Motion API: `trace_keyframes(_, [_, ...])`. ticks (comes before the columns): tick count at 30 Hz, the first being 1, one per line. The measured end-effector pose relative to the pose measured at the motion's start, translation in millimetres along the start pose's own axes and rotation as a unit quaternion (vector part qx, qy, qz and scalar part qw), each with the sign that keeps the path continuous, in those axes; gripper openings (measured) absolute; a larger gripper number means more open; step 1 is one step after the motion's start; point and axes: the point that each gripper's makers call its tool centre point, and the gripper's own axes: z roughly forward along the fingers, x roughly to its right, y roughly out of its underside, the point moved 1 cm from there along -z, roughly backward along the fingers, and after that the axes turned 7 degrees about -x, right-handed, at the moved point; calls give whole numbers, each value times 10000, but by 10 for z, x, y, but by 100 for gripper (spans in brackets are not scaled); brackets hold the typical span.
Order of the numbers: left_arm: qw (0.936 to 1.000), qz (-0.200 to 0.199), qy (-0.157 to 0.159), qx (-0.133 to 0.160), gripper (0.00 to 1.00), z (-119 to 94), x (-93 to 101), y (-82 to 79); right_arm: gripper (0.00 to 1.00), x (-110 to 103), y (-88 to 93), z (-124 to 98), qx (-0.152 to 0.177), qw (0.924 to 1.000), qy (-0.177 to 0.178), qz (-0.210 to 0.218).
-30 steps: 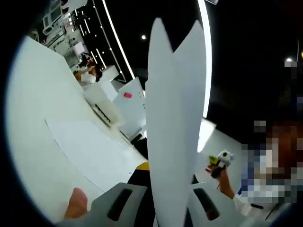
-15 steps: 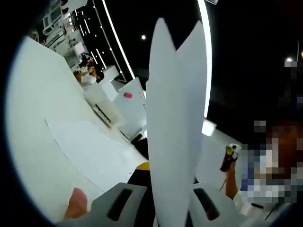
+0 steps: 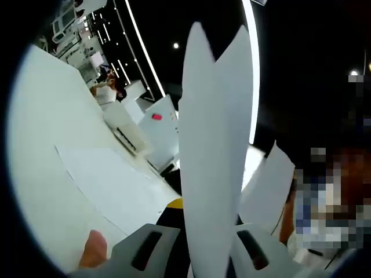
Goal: Organize the stack of printing papers by aligning and flattening the scattered papers on the table
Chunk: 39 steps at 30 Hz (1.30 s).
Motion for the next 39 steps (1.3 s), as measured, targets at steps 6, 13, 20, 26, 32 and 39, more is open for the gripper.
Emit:
trace_keyframes(6, [10000, -10, 2, 12, 6, -8, -15, -17, 0, -174, 3, 103, -1, 9996, -264, 39])
trace_keyframes(13, [10000, -6, -2, 5, 6, -7, -9, -5, 0, -29, 173, 267, -155, 9993, -273, 225])
trace_keyframes(20, [10000, -15, 12, 14, 6, -9, -11, -8, 0, 302, 469, 496, -505, 9967, -200, 602])
trace_keyframes(26, [10000, -37, 17, 20, 6, -16, -34, -26, 0, 694, 536, 660, -845, 9947, 39, 581])
trace_keyframes(32, [10000, -34, 11, 12, 6, -10, -21, -9, 0, 956, 597, 833, -1221, 9911, 142, 506])
trace_keyframes(39, [10000, -44, 16, 16, 6, -16, -32, -19, 0, 1172, 688, 1015, -1570, 9871, 158, 280])
